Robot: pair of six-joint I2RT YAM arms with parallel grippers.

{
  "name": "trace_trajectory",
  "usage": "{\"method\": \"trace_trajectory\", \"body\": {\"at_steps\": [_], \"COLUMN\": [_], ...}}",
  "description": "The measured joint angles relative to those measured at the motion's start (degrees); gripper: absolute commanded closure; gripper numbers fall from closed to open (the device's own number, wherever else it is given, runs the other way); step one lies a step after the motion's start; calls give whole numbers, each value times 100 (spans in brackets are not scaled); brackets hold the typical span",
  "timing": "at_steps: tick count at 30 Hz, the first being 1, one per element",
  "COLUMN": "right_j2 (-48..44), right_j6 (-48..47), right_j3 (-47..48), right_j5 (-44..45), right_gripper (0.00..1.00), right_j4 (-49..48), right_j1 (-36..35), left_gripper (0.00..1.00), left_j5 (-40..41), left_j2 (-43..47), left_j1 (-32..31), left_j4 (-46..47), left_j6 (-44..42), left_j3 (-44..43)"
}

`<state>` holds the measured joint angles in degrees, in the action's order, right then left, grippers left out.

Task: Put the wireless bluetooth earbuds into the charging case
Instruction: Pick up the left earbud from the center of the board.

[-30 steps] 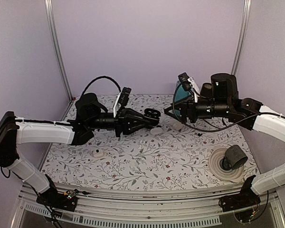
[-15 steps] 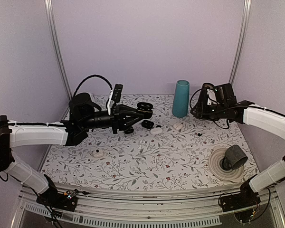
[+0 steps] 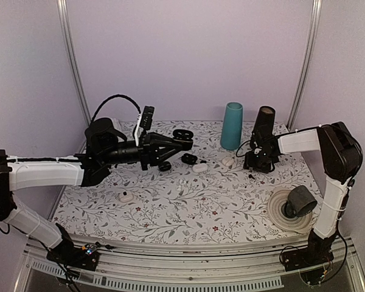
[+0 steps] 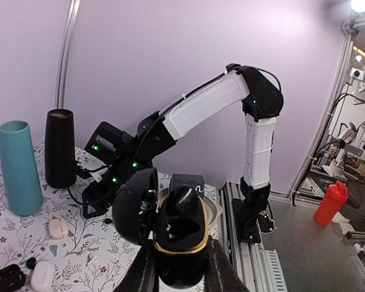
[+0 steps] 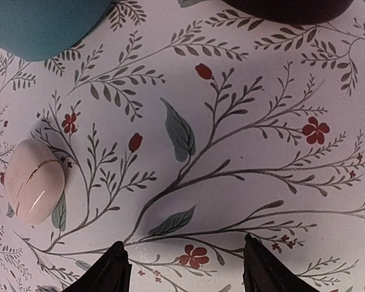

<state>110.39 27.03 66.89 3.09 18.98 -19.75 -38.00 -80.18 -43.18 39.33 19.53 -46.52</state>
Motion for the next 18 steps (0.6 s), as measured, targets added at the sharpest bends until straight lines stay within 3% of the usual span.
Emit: {"method": "trace_trajectory", "body": {"at_steps": [4, 18], "right_j2": [-24, -682], "right_j6": [81, 319], "right_j3": [-48, -861], "right_j5": [42, 59], "right_gripper": [46, 49], "right_j4": [13, 22], "right_j1": [0, -540], "left_gripper": [100, 100], "left_j5": [-7, -9], "left_j2": [120, 120], "left_j1": [9, 13], "left_j4": [-2, -24], "left_j6": [-11, -28], "left_j3": [11, 11]}}
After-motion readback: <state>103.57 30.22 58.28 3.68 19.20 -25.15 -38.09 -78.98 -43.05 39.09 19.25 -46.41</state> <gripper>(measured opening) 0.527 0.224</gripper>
